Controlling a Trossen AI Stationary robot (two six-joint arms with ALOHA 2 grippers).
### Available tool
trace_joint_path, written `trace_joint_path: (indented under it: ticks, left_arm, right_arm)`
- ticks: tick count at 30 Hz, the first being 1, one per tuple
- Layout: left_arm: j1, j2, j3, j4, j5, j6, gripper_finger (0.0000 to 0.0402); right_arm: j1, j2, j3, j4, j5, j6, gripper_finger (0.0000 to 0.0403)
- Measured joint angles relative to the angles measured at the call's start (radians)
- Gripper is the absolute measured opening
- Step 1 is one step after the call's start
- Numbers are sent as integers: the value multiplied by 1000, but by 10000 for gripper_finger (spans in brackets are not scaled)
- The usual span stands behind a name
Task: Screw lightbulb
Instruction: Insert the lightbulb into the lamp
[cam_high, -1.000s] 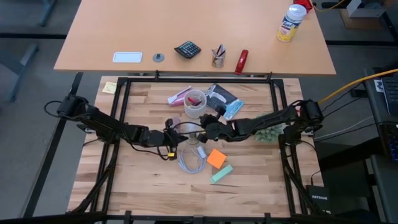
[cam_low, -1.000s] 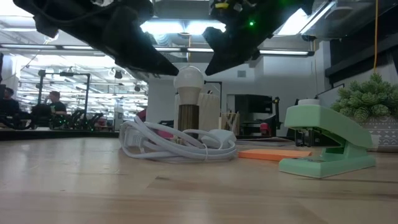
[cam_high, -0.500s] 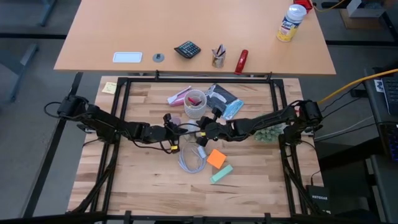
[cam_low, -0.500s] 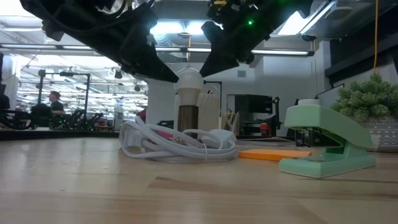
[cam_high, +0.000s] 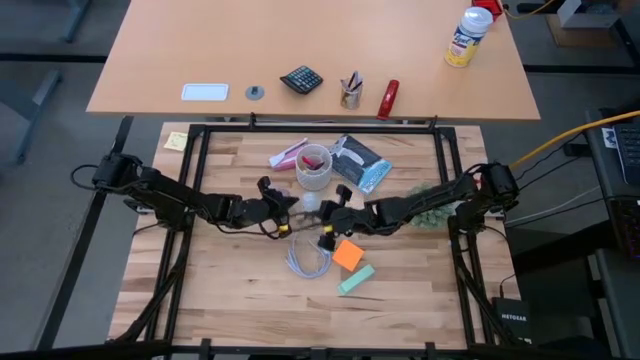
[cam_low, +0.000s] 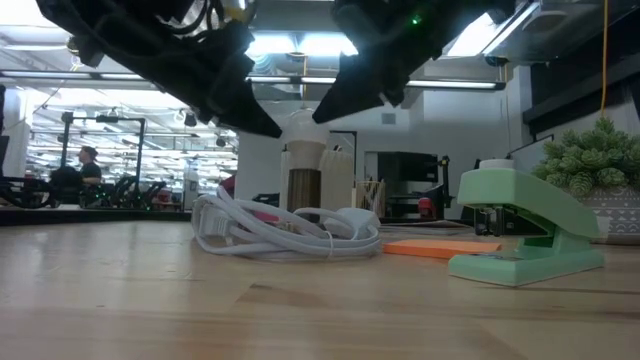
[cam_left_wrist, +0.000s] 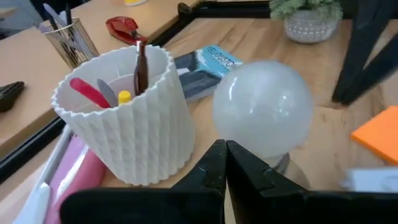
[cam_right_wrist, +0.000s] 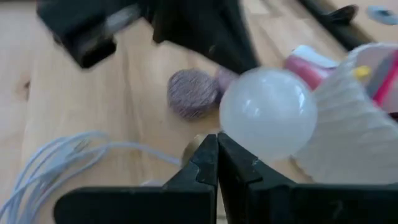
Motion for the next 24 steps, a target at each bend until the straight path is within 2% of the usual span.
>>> trace_joint_path:
  ticks: [5, 10, 17, 20, 24]
  left_arm:
    - [7, 0, 0, -6, -4, -15, 1]
    - [5, -16, 0, -7, -65, 7, 1]
    - [-28, -109, 0, -9, -72, 48, 1]
    - [-54, -148, 0, -8, -38, 73, 1]
    - [-81, -163, 0, -7, 76, 69, 1]
  right_arm:
    - [2, 0, -1, 7, -28, 0, 7]
    - [24, -10, -1, 5, 41, -29, 7]
    - [54, -78, -1, 6, 193, -82, 7]
    - [54, -96, -1, 5, 269, -92, 7]
    - [30, -96, -1, -8, 315, -109, 7]
